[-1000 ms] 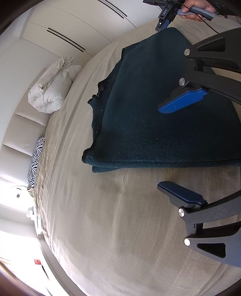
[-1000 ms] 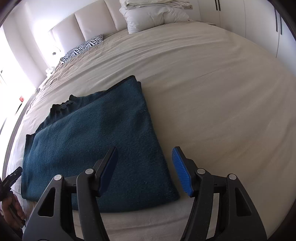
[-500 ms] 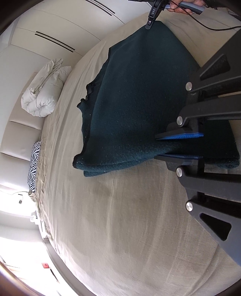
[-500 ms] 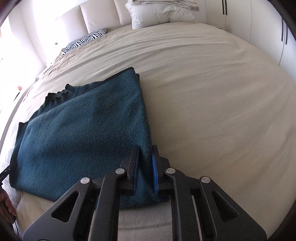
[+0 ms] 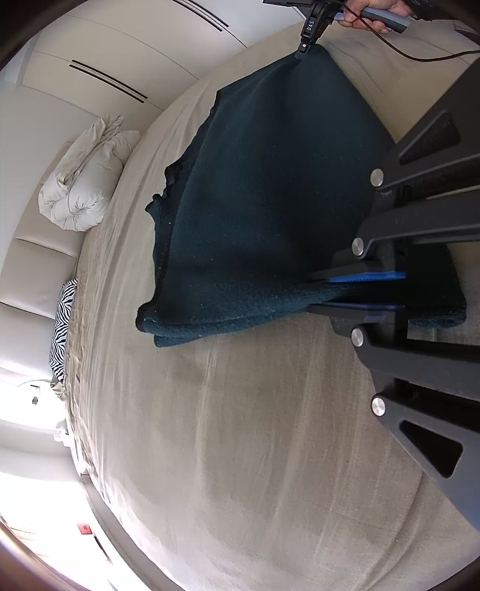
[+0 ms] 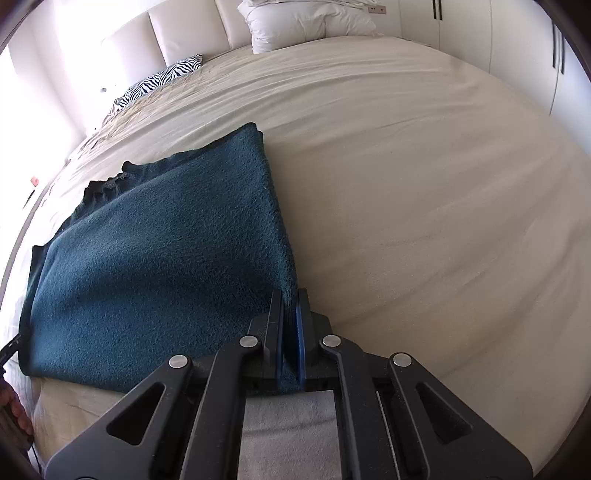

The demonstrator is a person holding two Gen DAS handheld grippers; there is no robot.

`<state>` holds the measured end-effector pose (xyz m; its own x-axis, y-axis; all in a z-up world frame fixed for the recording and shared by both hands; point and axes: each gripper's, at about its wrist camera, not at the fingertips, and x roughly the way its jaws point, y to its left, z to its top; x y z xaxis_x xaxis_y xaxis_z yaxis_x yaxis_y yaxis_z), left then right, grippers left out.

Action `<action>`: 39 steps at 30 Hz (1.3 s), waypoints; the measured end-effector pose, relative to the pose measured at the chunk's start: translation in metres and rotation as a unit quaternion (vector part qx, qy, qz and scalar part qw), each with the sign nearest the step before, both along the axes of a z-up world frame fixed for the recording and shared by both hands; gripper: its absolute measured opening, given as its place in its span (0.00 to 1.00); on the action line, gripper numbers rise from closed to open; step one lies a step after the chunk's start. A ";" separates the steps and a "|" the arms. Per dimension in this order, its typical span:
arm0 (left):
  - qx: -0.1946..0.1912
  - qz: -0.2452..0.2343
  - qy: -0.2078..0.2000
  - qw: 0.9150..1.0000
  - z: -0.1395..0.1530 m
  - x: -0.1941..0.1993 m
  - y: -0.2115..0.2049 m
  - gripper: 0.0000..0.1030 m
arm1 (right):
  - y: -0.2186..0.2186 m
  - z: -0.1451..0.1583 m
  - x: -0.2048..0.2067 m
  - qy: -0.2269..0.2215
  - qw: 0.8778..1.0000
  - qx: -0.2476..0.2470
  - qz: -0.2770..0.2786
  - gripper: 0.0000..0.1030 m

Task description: Fold small clothes

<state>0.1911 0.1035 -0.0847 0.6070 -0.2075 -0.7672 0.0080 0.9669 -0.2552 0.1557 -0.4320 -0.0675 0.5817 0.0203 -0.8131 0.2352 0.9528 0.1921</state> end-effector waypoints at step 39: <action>0.044 -0.027 -0.020 0.998 -0.006 0.062 -0.039 0.57 | 0.127 -0.009 0.122 -0.042 0.975 0.189 0.110 0.48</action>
<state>0.2536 0.0641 -0.0907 0.6272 -0.1743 -0.7591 0.0692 0.9833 -0.1686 0.2778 -0.3050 -0.0761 0.5937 0.4407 -0.6733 0.0012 0.8362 0.5484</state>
